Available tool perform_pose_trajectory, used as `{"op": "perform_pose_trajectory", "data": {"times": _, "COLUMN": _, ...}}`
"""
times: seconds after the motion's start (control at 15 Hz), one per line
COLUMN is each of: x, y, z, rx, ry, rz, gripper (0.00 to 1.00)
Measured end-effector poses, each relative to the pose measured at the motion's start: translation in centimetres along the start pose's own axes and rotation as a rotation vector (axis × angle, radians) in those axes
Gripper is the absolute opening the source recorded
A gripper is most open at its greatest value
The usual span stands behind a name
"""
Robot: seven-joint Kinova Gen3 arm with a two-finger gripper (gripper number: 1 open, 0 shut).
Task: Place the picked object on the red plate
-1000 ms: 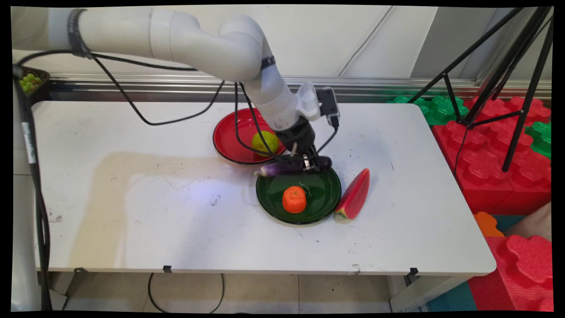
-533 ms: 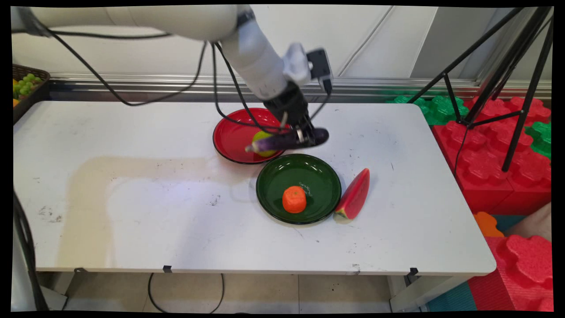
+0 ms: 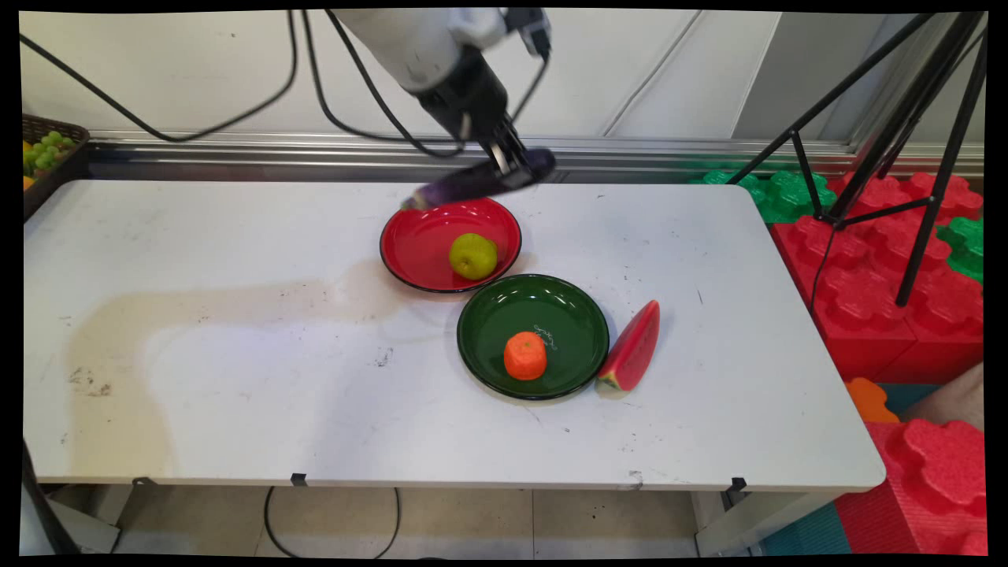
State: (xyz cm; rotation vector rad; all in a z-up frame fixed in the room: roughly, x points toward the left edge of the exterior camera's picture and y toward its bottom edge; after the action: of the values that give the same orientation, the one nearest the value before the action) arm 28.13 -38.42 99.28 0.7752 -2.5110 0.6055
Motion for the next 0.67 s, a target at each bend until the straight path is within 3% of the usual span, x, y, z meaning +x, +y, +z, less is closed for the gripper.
{"op": "perform_pose_trajectory", "data": {"times": 0.33, "x": -1.0, "y": -3.6, "z": -2.8, "rx": 0.105, "ry": -0.023, "rz": -0.069, "gripper": 0.00}}
{"op": "perform_pose_trajectory", "data": {"times": 0.67, "x": -2.9, "y": -7.5, "z": -3.0, "rx": 0.202, "ry": -0.089, "rz": -0.100, "gripper": 0.00}}
